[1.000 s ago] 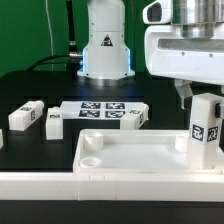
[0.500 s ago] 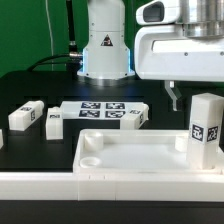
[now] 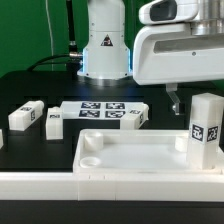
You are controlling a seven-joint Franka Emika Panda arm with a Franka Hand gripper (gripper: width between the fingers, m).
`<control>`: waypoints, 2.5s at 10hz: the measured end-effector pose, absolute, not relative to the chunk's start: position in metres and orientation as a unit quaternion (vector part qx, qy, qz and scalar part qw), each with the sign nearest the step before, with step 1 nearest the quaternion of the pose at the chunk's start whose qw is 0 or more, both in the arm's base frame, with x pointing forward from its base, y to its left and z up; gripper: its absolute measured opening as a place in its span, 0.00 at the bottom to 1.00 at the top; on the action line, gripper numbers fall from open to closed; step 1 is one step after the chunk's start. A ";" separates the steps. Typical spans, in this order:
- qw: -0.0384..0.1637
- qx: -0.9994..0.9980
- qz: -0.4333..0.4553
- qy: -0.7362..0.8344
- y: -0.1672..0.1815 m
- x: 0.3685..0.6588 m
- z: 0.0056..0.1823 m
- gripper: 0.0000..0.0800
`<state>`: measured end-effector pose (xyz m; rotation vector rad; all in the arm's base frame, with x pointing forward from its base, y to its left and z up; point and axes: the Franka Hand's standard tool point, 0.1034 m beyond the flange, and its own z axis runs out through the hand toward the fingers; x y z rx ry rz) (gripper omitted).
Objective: Assemble desk
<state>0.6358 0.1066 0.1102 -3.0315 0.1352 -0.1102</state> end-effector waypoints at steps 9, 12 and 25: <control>0.047 -0.995 -0.042 -0.080 0.103 0.635 0.109 0.37; 0.049 -0.998 -0.039 -0.017 0.102 0.636 0.109 0.37; 0.073 -0.861 -0.019 0.502 0.096 0.636 0.108 0.37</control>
Offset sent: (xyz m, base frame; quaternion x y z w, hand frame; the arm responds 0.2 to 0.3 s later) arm -0.0006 -0.0002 0.0003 -0.0022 0.0018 -0.1927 0.9812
